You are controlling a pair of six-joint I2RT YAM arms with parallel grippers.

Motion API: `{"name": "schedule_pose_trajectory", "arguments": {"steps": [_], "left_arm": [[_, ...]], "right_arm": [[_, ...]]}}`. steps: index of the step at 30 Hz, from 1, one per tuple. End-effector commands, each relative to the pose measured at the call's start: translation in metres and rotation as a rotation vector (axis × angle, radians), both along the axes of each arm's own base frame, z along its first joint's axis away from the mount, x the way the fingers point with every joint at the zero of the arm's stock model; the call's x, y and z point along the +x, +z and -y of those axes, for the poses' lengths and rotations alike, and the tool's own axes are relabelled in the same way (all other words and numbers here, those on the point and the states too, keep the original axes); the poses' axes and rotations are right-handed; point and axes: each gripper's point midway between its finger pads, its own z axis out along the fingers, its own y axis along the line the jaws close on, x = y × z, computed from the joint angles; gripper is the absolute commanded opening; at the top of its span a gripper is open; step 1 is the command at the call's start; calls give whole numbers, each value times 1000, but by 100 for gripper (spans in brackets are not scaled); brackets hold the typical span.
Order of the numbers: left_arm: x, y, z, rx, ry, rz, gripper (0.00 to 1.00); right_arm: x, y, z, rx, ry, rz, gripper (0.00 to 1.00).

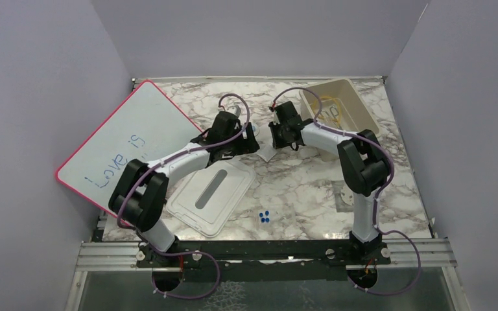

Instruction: Organize the chemistry lab equipment

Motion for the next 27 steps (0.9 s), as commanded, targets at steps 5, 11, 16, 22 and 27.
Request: {"name": "schedule_pose_trajectory", "arguments": {"steps": [5, 11, 16, 22, 27], "left_arm": [[32, -41, 22, -131, 169, -90, 59], [32, -78, 27, -147, 181, -145, 58], [32, -92, 31, -206, 212, -163, 57], [40, -93, 29, -246, 265, -132, 49], [43, -75, 36, -296, 223, -76, 40]], "right_arm": [[-35, -34, -2, 39, -6, -136, 20], [-37, -36, -2, 51, -13, -143, 20], [-41, -38, -4, 63, -9, -155, 20], [-46, -37, -8, 102, 7, -153, 20], [-48, -38, -9, 110, 14, -157, 20]]}}
